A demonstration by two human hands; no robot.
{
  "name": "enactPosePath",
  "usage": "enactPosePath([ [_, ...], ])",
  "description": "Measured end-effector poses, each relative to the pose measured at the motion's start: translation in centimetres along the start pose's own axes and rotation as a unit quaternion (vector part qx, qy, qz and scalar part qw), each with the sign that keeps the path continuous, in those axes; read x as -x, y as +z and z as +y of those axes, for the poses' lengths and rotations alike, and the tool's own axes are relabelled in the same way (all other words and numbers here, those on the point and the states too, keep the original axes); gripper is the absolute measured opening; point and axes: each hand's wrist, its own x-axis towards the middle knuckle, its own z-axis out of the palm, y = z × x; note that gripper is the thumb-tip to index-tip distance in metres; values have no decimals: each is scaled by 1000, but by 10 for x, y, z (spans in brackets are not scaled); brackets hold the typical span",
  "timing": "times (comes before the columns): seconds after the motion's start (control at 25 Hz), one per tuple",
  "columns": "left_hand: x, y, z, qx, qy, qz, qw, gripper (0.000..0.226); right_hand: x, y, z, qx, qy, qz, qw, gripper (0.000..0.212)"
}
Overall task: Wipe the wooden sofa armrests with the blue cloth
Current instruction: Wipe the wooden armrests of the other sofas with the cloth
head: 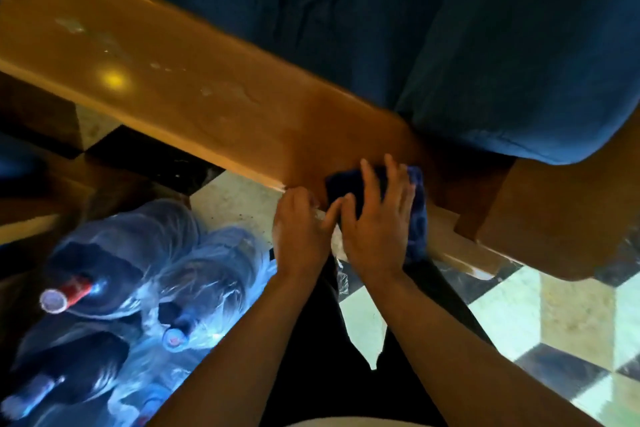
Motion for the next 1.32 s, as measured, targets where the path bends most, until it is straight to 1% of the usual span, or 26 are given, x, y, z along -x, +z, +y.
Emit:
enactPosePath([
  [0.08, -7, -11, -9, -29, -2, -35, 999, 39, 9, 8, 11, 82, -40, -59, 994, 67],
  [0.12, -11, -15, -13, -35, 14, -43, 998, 41, 7, 9, 19, 109, -51, -68, 990, 70],
  [0.2, -19, -23, -19, -24, 36, -39, 998, 48, -4, 7, 34, 133, -51, -61, 988, 73],
  [0.28, -26, -27, -24, 18, 10, -33, 999, 60, -17, 7, 42, 145, -38, -44, 988, 73],
  [0.32, -30, -26, -24, 40, -12, -29, 999, 66, -24, 9, 43, 155, -48, -39, 986, 74],
  [0.36, -33, -26, -25, 56, -31, -23, 998, 70, -29, 11, 41, 165, -75, -38, 983, 74],
  [0.44, -36, -25, -27, 74, -36, -20, 996, 72, -43, 10, 39, 177, -144, -44, 973, 75],
  [0.52, -37, -26, -31, 87, -33, -30, 995, 69, -65, 8, 28, 172, -174, -44, 969, 74],
  [0.64, -37, -26, -36, 117, -50, -36, 991, 66, -106, 13, -5, 167, -152, -11, 974, 72],
  [0.72, -36, -28, -37, 152, -72, -35, 985, 65, -141, 13, -33, 157, -117, -12, 981, 68],
  [0.8, -37, -31, -36, 187, -89, -24, 978, 66, -178, 13, -55, 117, -88, -69, 987, 68],
  [0.84, -38, -33, -37, 206, -98, -16, 974, 68, -197, 12, -64, 90, -72, -125, 985, 69],
  [0.88, -39, -34, -37, 225, -108, -9, 968, 69, -214, 11, -73, 51, -42, -204, 977, 68],
  [0.92, -39, -34, -38, 243, -117, -3, 963, 70, -228, 9, -80, -4, -10, -279, 960, 66],
  [0.96, -40, -35, -39, 257, -123, 4, 958, 70, -236, 8, -84, -53, 12, -325, 944, 61],
  [1.0, -42, -36, -41, 269, -129, 10, 954, 69, -237, 7, -86, -70, 5, -335, 940, 55],
  [1.04, -45, -37, -42, 284, -137, 18, 949, 69, -232, 5, -85, -60, -33, -309, 948, 50],
  [1.08, -47, -37, -43, 298, -153, 30, 942, 70, -223, 6, -79, -36, -85, -255, 963, 46],
  [1.12, -49, -38, -44, 313, -178, 42, 932, 70, -206, 9, -71, 1, -150, -181, 972, 47],
  [1.16, -51, -38, -42, 333, -208, 48, 919, 71, -180, 13, -62, 53, -214, -114, 969, 52],
  [1.2, -52, -39, -38, 360, -234, 48, 902, 71, -151, 17, -55, 96, -257, -67, 959, 58],
  [1.24, -54, -40, -35, 386, -255, 45, 885, 69, -122, 20, -49, 125, -269, -44, 954, 62],
  [1.32, -56, -40, -35, 412, -278, 42, 867, 56, -77, 30, -39, 159, -280, -55, 945, 66],
])
